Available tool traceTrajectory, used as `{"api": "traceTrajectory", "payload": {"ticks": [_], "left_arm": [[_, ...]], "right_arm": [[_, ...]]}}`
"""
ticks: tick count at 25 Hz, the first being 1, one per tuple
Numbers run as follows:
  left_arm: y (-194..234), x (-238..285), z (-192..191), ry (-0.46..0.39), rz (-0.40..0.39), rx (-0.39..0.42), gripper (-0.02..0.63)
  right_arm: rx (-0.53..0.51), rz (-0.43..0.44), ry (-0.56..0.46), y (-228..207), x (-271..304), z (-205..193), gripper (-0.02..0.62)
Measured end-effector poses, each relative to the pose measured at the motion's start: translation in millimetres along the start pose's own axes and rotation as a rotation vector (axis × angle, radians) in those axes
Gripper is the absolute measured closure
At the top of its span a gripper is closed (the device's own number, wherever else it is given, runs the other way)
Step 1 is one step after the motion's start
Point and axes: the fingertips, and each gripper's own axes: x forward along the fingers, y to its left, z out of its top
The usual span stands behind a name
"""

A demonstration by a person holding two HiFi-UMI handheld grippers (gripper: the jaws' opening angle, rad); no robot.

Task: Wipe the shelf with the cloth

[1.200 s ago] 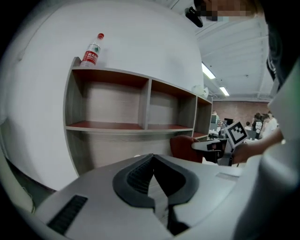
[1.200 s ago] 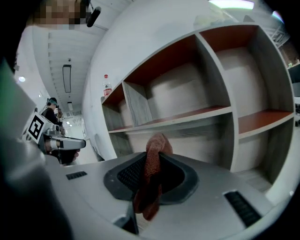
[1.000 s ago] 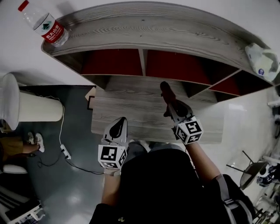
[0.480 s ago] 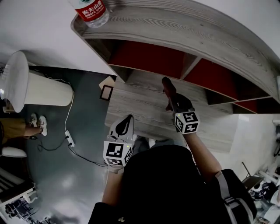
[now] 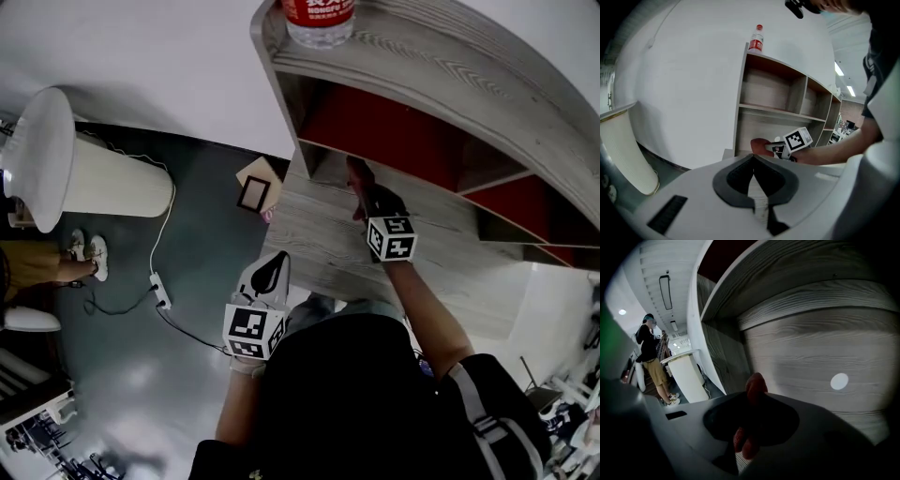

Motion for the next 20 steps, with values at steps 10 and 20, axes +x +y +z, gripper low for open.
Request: {"api": "traceTrajectory", "payload": {"ticks": [10,20], "left_arm": [[42,-16,-30,0.047,-0.026,-0.045,0.600],[57,-21,-46,0.094,-0.030,-0.054,0.600]], "right_arm": [[-0.091,-0.060,0.078,39,103,-25,0.534],[-0.159,-0.126,0.178,30,165,-53,0.534]]}}
